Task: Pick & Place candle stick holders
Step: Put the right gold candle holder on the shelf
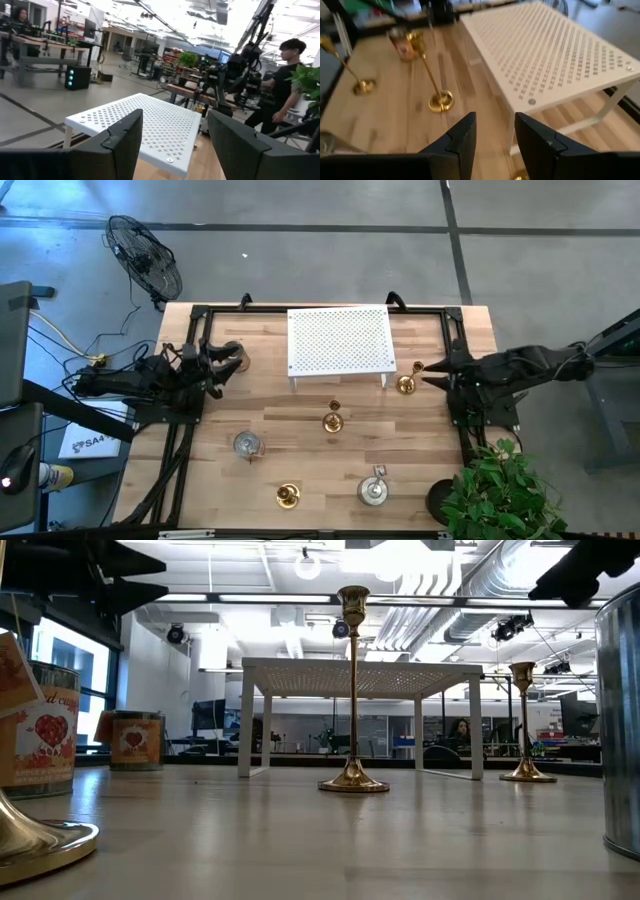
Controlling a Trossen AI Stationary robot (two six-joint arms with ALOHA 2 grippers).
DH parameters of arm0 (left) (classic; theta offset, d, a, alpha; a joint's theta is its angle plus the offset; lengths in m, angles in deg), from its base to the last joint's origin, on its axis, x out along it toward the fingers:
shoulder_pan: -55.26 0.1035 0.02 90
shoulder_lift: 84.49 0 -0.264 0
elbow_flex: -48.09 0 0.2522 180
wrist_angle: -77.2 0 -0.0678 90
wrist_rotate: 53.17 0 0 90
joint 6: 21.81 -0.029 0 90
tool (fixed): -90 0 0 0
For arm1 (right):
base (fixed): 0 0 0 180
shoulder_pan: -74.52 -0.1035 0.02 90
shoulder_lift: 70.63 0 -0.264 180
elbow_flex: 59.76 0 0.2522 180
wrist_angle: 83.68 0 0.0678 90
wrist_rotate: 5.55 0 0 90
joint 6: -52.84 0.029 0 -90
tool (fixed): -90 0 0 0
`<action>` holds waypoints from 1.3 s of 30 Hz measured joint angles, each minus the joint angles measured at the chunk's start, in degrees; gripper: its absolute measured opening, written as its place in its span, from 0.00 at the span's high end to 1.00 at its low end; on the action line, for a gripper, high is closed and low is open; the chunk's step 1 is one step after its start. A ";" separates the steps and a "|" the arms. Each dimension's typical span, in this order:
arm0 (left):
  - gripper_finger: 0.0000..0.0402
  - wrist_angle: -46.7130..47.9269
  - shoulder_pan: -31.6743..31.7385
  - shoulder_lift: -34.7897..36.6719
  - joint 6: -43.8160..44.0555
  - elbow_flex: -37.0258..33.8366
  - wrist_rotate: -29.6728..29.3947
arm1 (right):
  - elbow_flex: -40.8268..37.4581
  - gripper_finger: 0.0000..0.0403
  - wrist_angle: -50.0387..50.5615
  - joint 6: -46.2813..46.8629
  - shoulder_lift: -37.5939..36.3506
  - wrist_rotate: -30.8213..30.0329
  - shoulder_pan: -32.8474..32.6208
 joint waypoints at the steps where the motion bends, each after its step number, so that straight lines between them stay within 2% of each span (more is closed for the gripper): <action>1: 0.45 0.07 -0.02 0.00 0.00 0.00 0.05 | 0.67 0.68 0.96 0.15 1.43 -0.08 -0.01; 9: 0.45 0.27 0.00 0.00 0.00 0.00 0.15 | 5.29 0.68 12.19 5.08 12.33 -4.72 0.01; 15: 0.45 2.07 -0.02 0.00 0.03 0.04 1.19 | 5.56 0.68 15.53 8.08 17.59 -5.38 0.01; 27: 0.45 3.69 -0.02 0.00 0.05 0.04 3.53 | 5.56 0.68 16.06 13.82 21.08 -6.28 0.01; 32: 0.45 5.07 -0.02 0.02 0.06 0.07 4.36 | 5.56 0.62 16.02 15.49 21.01 -7.69 0.01; 39: 0.45 5.41 -0.02 0.01 0.07 0.07 4.36 | 5.56 0.48 15.26 16.43 21.01 -9.03 0.05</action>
